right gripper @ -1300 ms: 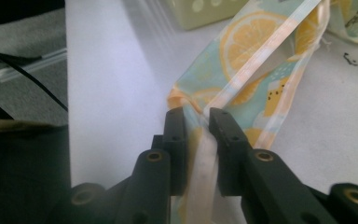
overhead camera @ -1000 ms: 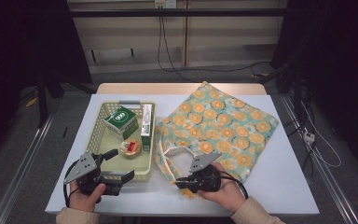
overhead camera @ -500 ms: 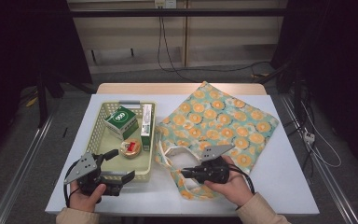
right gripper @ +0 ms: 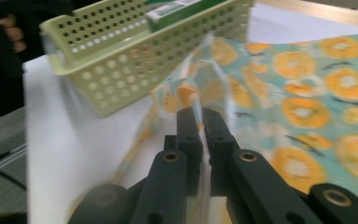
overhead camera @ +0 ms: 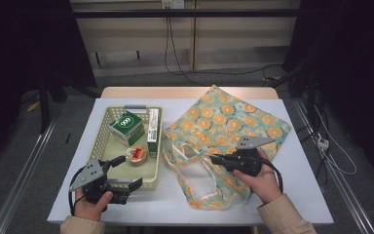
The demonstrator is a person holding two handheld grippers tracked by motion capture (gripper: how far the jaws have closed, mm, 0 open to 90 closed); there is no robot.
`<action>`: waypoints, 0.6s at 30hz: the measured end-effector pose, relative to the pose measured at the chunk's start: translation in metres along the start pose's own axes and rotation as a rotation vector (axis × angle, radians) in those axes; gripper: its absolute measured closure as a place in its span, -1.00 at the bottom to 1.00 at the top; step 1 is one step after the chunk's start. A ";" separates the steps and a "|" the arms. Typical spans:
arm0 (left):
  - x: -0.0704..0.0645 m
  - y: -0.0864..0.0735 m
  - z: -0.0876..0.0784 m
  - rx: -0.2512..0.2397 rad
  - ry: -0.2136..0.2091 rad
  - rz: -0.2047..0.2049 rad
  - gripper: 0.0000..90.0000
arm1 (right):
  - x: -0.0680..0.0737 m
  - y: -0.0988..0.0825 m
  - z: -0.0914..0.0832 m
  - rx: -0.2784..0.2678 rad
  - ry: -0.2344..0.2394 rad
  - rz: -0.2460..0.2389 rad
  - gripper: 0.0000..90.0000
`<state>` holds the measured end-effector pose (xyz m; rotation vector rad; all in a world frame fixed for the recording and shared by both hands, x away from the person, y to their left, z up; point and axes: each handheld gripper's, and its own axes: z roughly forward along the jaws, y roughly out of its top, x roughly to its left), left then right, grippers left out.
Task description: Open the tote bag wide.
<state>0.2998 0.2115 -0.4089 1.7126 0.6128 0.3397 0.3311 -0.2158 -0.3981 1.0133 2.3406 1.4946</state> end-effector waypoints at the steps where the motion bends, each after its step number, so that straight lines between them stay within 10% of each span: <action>1: 0.000 0.000 0.000 0.001 -0.001 0.001 -0.92 | -0.004 -0.001 -0.001 -0.001 -0.014 0.002 0.95; 18: 0.001 -0.001 -0.002 0.008 0.008 0.004 -0.91 | -0.056 -0.020 -0.008 0.018 -0.189 0.092 0.92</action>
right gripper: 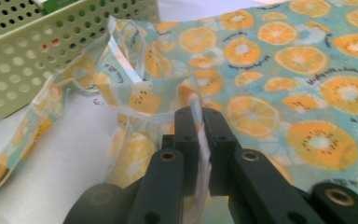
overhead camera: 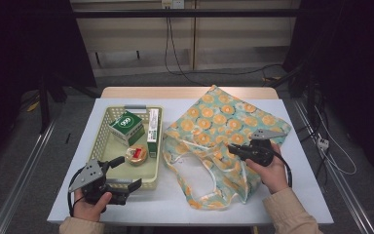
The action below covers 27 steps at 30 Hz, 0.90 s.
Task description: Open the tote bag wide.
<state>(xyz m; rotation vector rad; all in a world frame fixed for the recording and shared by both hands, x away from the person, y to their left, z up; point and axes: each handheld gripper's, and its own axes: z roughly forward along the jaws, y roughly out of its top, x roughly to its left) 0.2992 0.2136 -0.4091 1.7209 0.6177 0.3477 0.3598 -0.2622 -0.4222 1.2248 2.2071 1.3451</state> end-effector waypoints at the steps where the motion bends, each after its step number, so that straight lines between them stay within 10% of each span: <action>1: 0.000 0.000 0.000 -0.003 0.001 -0.006 -0.91 | -0.002 -0.001 0.000 0.000 -0.006 0.002 0.92; 27: 0.001 -0.002 0.004 0.003 -0.006 -0.008 -0.91 | -0.045 -0.019 0.003 0.065 -0.203 0.049 0.60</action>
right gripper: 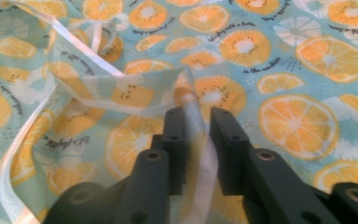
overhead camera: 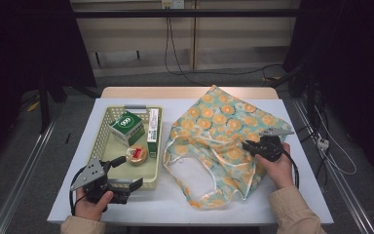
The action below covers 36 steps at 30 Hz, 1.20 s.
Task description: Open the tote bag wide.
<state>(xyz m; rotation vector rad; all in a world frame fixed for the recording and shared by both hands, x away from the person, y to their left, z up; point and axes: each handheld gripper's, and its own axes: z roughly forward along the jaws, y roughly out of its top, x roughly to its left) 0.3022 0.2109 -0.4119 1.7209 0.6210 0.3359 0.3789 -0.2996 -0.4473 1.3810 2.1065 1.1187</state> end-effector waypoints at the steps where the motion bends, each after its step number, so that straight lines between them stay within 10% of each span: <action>1: 0.000 0.000 0.000 0.001 -0.001 0.001 -0.91 | 0.002 0.001 -0.001 -0.002 0.007 -0.006 0.50; 11: -0.001 0.000 -0.001 -0.001 -0.002 0.004 -0.91 | 0.042 0.026 -0.010 -0.039 0.066 -0.154 -0.11; 18: 0.000 0.001 -0.003 -0.009 0.002 -0.004 -0.91 | 0.067 0.031 0.023 0.019 0.126 -0.213 -0.15; 24: 0.000 -0.001 -0.003 -0.004 -0.004 -0.005 -0.91 | 0.065 0.042 0.037 0.057 0.161 -0.184 0.94; 31: 0.000 0.000 -0.004 -0.007 -0.006 -0.004 -0.91 | 0.063 0.061 0.036 0.049 0.194 -0.219 1.00; 36: 0.000 -0.001 -0.004 -0.004 -0.003 -0.004 -0.91 | 0.075 0.056 0.038 0.026 0.227 -0.193 -0.01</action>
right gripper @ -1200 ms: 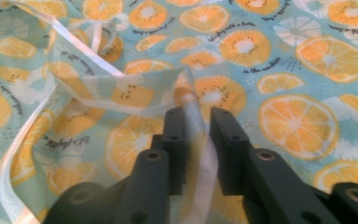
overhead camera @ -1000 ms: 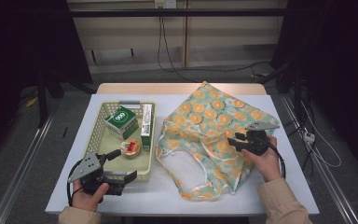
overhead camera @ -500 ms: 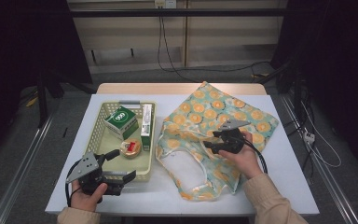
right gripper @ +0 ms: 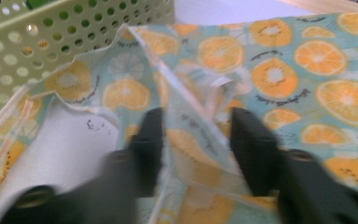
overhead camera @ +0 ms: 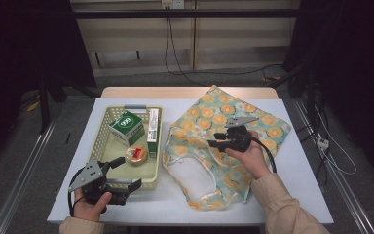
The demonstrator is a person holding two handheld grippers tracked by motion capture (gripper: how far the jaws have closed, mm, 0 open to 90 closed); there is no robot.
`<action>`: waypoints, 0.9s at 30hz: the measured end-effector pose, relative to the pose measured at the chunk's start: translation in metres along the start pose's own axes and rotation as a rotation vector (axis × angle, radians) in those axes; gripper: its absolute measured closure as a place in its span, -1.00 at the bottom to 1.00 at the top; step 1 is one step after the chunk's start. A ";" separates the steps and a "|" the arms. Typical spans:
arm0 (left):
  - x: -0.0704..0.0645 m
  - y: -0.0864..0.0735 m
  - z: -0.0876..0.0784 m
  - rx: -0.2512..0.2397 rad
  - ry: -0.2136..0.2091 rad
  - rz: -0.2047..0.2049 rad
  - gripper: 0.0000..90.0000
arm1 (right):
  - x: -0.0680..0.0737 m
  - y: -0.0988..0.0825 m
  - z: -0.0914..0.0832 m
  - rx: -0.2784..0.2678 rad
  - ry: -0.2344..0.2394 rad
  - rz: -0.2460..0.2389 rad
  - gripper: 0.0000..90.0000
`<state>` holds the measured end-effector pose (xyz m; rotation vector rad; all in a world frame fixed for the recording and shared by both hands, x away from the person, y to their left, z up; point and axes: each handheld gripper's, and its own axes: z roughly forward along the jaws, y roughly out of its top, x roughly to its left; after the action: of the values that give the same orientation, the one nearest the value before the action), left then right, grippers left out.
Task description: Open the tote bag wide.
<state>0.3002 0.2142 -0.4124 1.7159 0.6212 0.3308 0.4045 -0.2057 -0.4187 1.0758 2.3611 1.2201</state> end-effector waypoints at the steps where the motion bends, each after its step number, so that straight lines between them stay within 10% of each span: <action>1: 0.000 0.000 0.000 0.001 -0.001 0.000 -0.91 | 0.004 -0.002 0.003 -0.002 -0.013 -0.023 -0.13; 4: -0.001 0.001 0.000 -0.002 0.000 0.001 -0.91 | 0.006 -0.009 0.011 0.033 -0.038 -0.033 -0.07; 11: -0.001 0.001 0.000 -0.001 -0.002 0.000 -0.91 | -0.007 -0.010 0.008 0.039 -0.011 -0.034 0.94; 27: -0.001 0.001 0.000 -0.012 -0.009 -0.010 -0.91 | -0.042 0.051 0.031 -0.018 -0.064 -0.019 1.00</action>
<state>0.2997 0.2137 -0.4114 1.7015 0.6197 0.3193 0.4750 -0.1989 -0.4006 1.0684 2.3029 1.1812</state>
